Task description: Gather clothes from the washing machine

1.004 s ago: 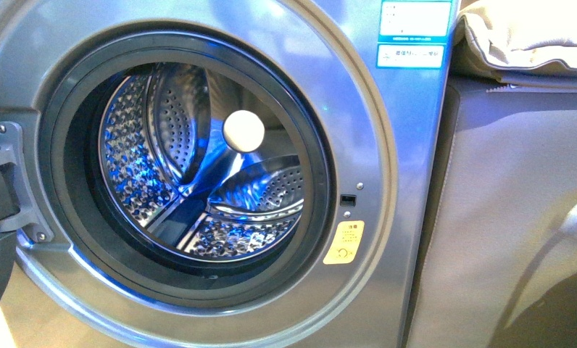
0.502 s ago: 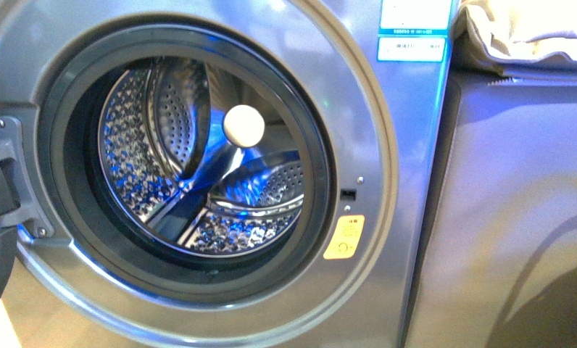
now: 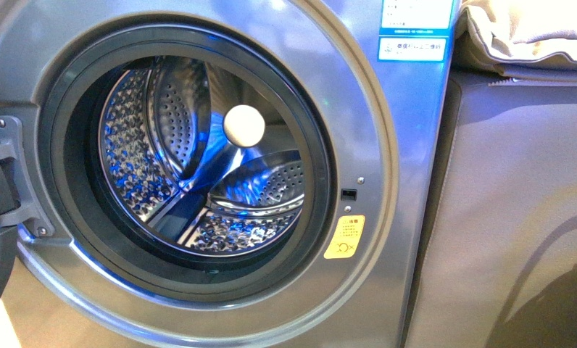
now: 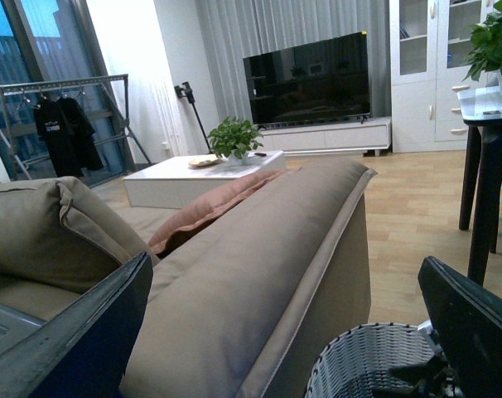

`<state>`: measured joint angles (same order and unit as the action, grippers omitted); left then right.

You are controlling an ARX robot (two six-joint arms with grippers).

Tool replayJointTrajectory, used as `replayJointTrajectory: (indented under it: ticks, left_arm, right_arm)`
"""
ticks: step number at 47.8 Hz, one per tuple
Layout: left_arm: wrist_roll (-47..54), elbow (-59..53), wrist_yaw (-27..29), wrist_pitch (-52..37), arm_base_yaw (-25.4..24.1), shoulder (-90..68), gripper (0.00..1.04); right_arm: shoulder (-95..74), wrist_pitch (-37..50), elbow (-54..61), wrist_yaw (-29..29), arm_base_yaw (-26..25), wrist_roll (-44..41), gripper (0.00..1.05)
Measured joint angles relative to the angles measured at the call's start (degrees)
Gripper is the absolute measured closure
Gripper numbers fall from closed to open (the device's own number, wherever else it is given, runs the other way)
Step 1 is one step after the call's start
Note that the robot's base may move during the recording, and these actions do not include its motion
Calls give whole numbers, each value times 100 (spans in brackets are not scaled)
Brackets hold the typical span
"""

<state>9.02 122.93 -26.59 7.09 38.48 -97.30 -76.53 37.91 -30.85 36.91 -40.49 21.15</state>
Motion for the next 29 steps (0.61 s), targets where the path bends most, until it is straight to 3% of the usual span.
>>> replayJointTrajectory:
  ticks: [12,20,21,24,26,29]
  left_arm:
    - [0,0,0,0,0,0,7]
    - [0,0,2,0,0,0,7]
    - [-2,0,2,0,0,0,7]
    - [0,0,2,0,0,0,7]
    - [0,0,0,0,0,0,7]
    - [0,0,-2,0,0,0,7]
  right_arm:
    - [2144,540,271,704,-4,758,8]
    - [3827,562,992,612,352,1327,8]
    - [4054,350,999,459,452,1207,10]
    - [4815,-1475,852,-468,894,372,20]
    - [5696,-3051,997,-1593,1679,-531,31]
    - [6417,-4072,1405,-2535,2795,-1478,47]
